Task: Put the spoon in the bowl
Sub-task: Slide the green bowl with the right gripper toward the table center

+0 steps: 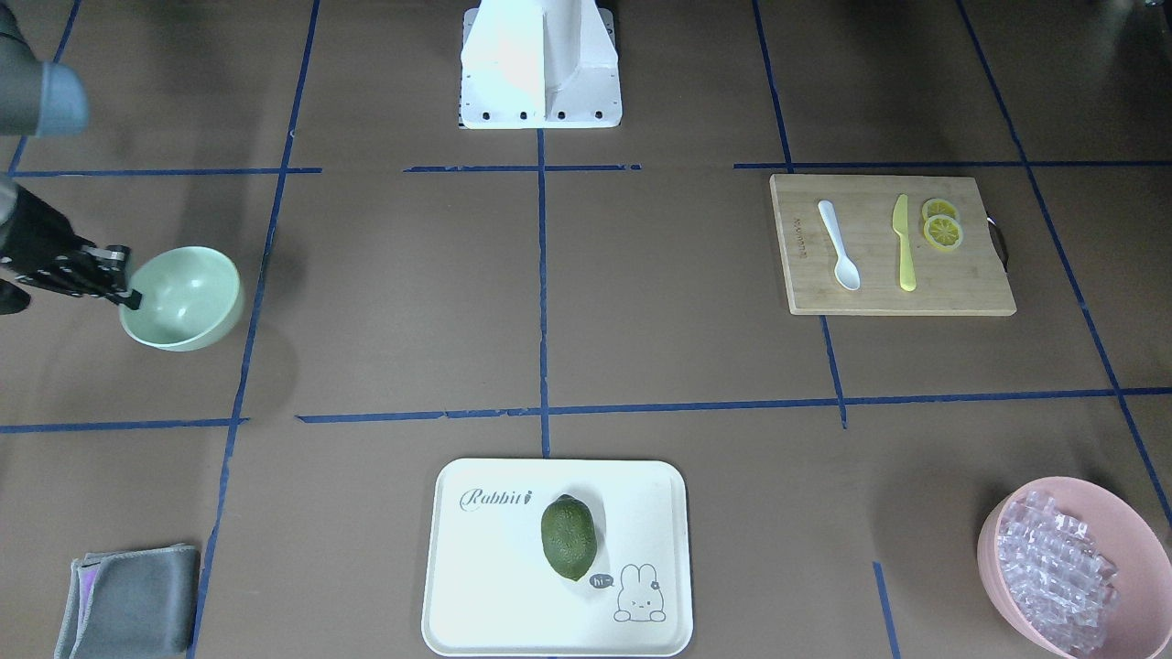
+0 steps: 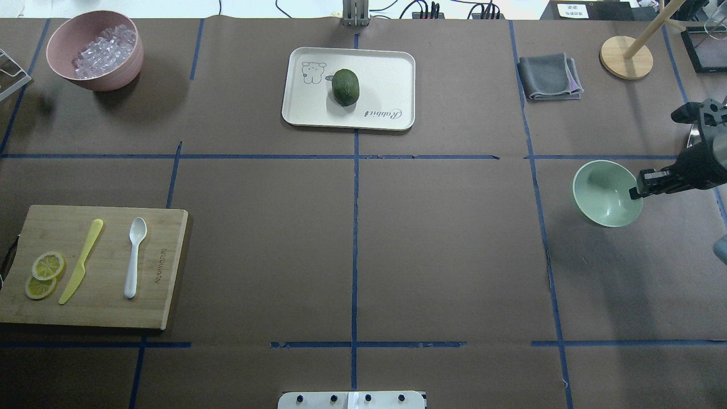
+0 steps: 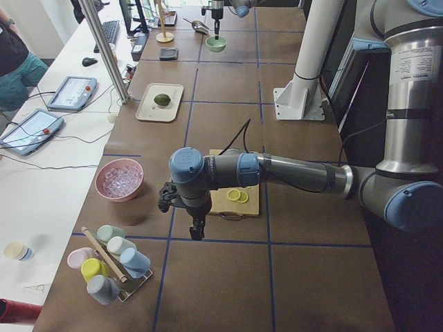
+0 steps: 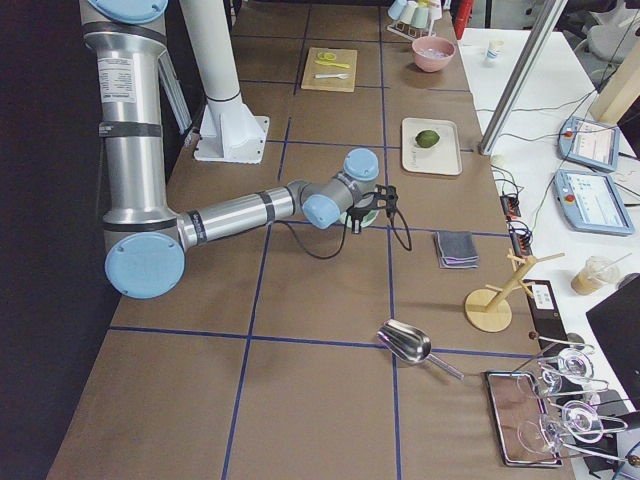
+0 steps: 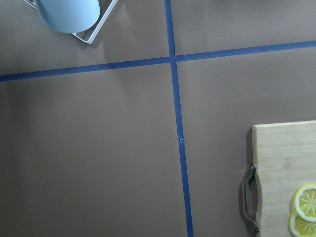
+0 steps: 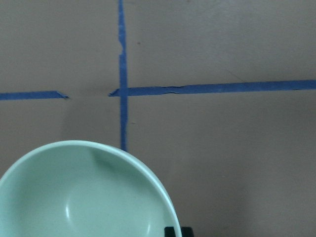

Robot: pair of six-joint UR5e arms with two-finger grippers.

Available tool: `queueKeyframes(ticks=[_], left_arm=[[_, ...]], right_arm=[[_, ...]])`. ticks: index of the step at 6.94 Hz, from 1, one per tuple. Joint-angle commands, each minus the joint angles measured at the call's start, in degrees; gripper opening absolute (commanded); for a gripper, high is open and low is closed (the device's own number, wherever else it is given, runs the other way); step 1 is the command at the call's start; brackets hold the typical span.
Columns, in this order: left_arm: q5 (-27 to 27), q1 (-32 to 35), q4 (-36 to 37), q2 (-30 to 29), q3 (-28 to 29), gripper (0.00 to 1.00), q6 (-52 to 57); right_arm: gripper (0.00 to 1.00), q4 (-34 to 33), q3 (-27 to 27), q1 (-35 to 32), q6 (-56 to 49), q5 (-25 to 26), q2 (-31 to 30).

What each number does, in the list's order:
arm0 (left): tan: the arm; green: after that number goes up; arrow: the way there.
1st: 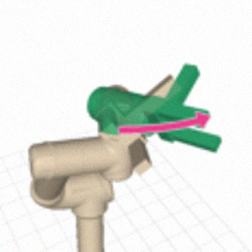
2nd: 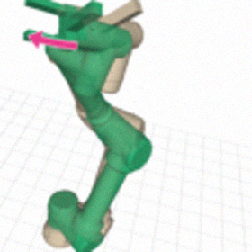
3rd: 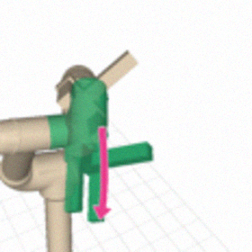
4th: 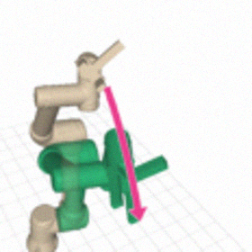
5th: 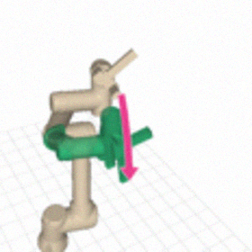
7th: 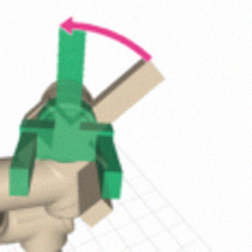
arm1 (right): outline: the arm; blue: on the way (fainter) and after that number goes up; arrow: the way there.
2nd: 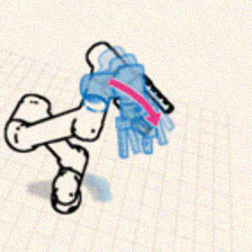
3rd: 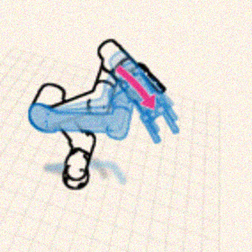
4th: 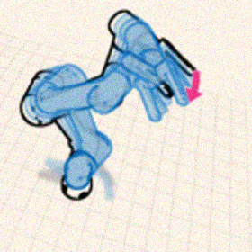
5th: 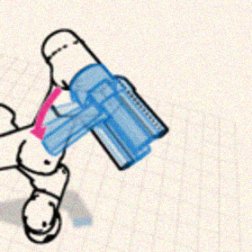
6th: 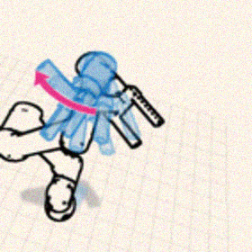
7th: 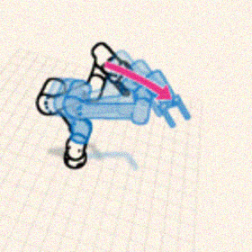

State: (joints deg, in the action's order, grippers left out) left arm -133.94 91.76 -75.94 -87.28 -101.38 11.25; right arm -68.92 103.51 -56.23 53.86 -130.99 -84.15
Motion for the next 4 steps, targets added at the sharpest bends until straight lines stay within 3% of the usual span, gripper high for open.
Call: queueKeyframes(ticks=[1, 3, 4], left_arm=[[0.0, 0.0, 0.1, 0.0, -0.4, 1.00, -0.1], [0.0, 0.0, 0.1, -0.1, -0.4, 1.00, -0.2], [0.0, -0.1, 0.0, -0.1, -0.3, 1.00, -0.2]], right_arm=[[0.00, -10.2, 1.9, 9.2, 13.3, 6.7, 12.3], [0.00, -15.5, 0.4, 20.9, 26.4, 17.0, 21.9], [0.00, -15.5, -2.2, 24.5, 31.3, 19.2, 25.8]])
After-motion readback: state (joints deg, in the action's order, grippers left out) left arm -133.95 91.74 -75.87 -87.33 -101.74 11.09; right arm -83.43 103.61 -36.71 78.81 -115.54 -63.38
